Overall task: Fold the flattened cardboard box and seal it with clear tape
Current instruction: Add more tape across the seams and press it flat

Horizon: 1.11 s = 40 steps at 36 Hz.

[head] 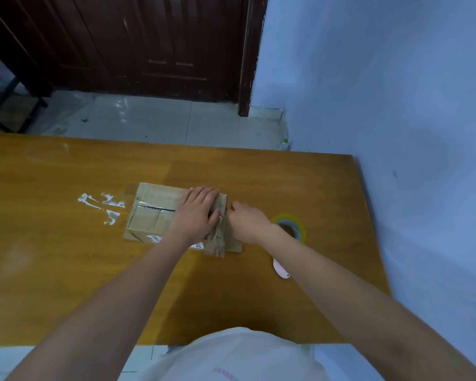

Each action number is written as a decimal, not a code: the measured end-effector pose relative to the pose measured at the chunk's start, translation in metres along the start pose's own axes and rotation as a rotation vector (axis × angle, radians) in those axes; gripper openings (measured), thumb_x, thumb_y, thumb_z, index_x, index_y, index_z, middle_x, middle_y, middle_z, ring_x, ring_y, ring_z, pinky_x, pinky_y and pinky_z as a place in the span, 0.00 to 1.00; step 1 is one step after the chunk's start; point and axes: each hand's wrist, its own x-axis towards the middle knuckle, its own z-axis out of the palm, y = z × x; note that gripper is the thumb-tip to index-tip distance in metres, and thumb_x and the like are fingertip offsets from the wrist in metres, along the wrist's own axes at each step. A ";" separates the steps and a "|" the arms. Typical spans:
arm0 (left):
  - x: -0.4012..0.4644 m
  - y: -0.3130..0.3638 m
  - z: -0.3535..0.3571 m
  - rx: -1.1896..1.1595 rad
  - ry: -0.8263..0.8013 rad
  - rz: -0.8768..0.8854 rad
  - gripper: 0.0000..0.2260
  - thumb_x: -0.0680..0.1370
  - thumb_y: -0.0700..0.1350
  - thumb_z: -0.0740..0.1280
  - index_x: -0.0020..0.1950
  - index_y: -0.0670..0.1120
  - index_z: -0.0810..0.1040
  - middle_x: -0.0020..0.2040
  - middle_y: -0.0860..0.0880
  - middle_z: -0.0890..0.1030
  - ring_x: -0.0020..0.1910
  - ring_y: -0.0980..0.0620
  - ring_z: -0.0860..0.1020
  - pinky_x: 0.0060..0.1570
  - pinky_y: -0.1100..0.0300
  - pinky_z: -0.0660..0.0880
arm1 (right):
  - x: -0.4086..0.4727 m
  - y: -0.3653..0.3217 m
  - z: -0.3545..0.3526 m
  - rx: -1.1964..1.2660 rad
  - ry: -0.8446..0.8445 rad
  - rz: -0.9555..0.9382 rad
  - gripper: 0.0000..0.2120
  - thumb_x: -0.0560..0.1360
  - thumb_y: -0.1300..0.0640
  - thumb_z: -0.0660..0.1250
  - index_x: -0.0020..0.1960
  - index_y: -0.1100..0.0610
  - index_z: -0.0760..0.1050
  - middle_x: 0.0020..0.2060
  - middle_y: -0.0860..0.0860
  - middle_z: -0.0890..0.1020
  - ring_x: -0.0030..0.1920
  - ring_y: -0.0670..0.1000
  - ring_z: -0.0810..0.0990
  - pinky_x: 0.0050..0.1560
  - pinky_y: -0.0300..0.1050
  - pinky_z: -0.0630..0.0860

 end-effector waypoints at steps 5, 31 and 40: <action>0.001 -0.004 0.000 -0.031 -0.014 0.009 0.31 0.75 0.58 0.42 0.72 0.46 0.66 0.70 0.49 0.70 0.72 0.49 0.62 0.73 0.54 0.49 | -0.021 0.002 0.016 0.136 0.218 0.009 0.14 0.79 0.58 0.54 0.61 0.58 0.72 0.54 0.55 0.74 0.56 0.57 0.72 0.52 0.52 0.73; 0.004 -0.007 -0.001 -0.211 0.048 0.022 0.20 0.80 0.48 0.61 0.72 0.45 0.67 0.70 0.47 0.70 0.71 0.48 0.63 0.72 0.54 0.49 | -0.011 -0.033 0.075 0.126 0.794 -0.085 0.11 0.68 0.53 0.59 0.49 0.52 0.74 0.47 0.50 0.77 0.47 0.54 0.70 0.46 0.48 0.68; 0.006 -0.009 -0.001 -0.222 0.029 0.023 0.21 0.80 0.51 0.60 0.72 0.45 0.67 0.70 0.47 0.70 0.71 0.48 0.63 0.72 0.55 0.49 | -0.005 -0.026 0.078 -0.005 0.876 -0.154 0.12 0.68 0.55 0.60 0.50 0.51 0.75 0.47 0.49 0.78 0.47 0.53 0.70 0.55 0.53 0.65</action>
